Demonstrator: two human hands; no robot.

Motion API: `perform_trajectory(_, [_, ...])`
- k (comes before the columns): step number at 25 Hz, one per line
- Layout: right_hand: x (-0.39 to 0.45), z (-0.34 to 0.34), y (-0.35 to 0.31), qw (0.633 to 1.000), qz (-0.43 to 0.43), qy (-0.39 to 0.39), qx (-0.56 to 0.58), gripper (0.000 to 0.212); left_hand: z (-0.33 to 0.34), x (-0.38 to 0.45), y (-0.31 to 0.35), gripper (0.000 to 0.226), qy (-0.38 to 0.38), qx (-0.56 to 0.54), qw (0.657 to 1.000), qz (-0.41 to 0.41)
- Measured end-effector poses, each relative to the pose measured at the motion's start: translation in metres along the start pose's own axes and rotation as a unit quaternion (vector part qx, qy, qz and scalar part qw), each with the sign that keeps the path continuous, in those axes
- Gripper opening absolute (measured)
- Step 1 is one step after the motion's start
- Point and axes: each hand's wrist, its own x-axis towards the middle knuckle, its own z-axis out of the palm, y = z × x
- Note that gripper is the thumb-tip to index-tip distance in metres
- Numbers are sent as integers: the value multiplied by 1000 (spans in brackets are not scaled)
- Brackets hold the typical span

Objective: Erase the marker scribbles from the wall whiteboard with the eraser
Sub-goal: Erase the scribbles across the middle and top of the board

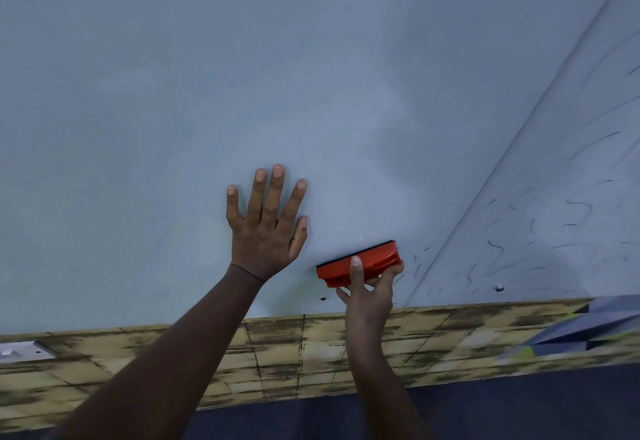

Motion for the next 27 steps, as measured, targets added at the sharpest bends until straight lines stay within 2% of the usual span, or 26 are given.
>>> perform_trajectory(6, [26, -29, 16, 983, 140, 26, 114, 83, 2, -1, 1, 74, 8, -1, 1000, 0])
perform_trajectory(12, [43, -52, 55, 960, 224, 5, 167, 60, 2, -3, 2, 72, 8, 1, 1000, -4])
perform_trajectory(19, [50, -70, 93, 931, 307, 18, 195, 55, 2, -3, 2, 73, 11, 0, 1000, -4])
perform_trajectory(22, [54, -76, 93, 929, 303, 23, 211, 54, 1, -3, 3, 73, 10, -7, 1000, -5])
perform_trajectory(27, [66, -80, 52, 956, 212, 78, 189, 56, 1, -4, 4, 72, 15, -5, 1000, -2])
